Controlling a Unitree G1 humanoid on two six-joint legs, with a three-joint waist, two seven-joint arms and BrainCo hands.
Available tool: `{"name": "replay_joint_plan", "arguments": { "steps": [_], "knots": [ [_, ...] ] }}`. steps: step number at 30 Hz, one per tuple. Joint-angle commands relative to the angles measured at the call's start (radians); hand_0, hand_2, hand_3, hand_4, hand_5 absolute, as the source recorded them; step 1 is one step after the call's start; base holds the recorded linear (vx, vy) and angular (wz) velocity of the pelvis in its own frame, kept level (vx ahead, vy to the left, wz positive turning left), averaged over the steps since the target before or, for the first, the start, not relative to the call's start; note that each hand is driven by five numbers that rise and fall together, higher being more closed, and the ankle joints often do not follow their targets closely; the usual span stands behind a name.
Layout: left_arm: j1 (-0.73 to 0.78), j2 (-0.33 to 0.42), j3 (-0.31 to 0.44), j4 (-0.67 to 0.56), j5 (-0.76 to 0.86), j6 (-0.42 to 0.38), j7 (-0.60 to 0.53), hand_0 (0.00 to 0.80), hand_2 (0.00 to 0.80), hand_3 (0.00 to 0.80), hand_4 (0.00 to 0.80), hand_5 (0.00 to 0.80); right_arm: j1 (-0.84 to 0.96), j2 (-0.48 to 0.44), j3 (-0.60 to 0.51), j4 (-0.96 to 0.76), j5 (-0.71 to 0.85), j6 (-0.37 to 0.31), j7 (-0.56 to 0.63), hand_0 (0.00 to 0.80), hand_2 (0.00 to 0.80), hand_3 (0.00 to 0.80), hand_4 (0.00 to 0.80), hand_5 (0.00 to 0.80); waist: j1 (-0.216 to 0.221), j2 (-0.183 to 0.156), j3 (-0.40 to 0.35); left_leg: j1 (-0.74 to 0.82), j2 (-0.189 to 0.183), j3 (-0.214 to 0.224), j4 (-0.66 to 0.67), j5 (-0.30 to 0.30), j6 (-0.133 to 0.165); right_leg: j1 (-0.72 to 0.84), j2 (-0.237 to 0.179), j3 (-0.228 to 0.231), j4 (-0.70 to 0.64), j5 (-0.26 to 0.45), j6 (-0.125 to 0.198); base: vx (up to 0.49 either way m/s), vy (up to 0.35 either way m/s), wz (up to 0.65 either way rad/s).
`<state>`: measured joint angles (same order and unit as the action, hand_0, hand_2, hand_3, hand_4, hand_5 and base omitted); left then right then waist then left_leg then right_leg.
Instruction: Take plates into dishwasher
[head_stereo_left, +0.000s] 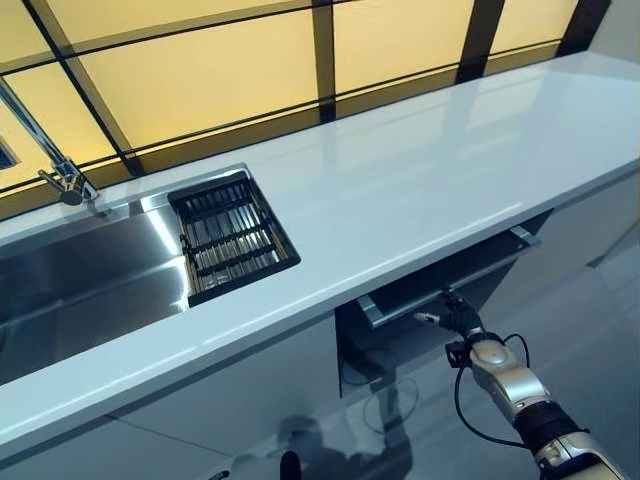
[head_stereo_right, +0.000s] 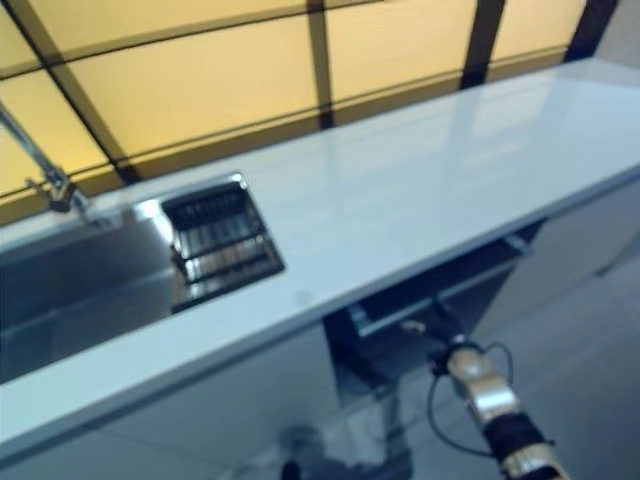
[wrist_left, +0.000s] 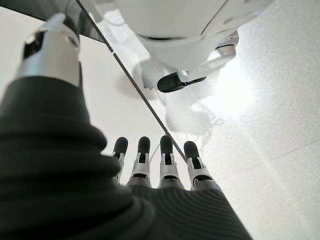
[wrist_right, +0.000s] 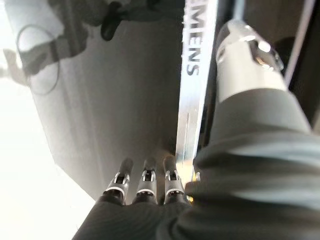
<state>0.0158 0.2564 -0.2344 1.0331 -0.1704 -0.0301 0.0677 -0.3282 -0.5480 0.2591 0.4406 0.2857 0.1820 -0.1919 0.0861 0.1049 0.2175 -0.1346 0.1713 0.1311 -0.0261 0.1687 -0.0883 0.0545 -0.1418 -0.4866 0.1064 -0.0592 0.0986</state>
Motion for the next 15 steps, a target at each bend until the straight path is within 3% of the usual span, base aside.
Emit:
{"name": "replay_joint_plan", "arguments": {
  "steps": [1,8,10,15],
  "knots": [
    [-0.054,0.089,0.026,-0.039,-0.004,-0.011,0.030,0.000,0.000,0.000,0.000,0.000,-0.021,0.121,0.008,-0.078,-0.017,-0.039,0.078,0.000,0.000,0.000,0.000,0.000,0.075,-0.102,0.037,0.053,-0.041,0.038,-0.026,-0.032,0.000,0.025,-0.090,0.103,0.008,0.032,0.058,0.007,-0.017,0.40],
    [-0.017,0.100,0.108,-0.019,-0.012,-0.035,0.033,0.000,0.000,0.000,0.000,0.000,0.213,0.058,-0.155,0.004,-0.032,-0.028,0.089,0.000,0.000,0.000,0.000,0.000,0.028,-0.120,-0.013,0.076,-0.017,0.063,-0.032,-0.034,-0.013,0.060,-0.062,0.127,-0.014,0.017,0.049,0.005,-0.049,0.39],
    [-0.016,0.109,0.131,-0.003,-0.021,-0.041,0.030,0.000,0.000,0.000,0.000,0.000,0.251,0.038,-0.206,0.087,-0.052,-0.007,0.067,0.000,0.000,0.000,0.000,0.000,0.013,-0.125,-0.026,0.083,-0.008,0.069,-0.034,-0.033,-0.019,0.071,-0.051,0.137,-0.022,0.011,0.043,-0.021,-0.062,0.09],
    [-0.021,0.127,0.162,0.033,-0.029,-0.052,0.012,0.000,0.000,0.000,0.000,0.000,0.299,0.024,-0.311,0.420,-0.080,-0.073,0.044,0.000,0.000,0.000,0.000,0.000,-0.002,-0.124,-0.040,0.099,0.013,0.074,-0.034,-0.030,-0.032,0.091,-0.027,0.151,-0.034,0.000,0.028,-0.023,-0.073,0.01]
  ]
}}
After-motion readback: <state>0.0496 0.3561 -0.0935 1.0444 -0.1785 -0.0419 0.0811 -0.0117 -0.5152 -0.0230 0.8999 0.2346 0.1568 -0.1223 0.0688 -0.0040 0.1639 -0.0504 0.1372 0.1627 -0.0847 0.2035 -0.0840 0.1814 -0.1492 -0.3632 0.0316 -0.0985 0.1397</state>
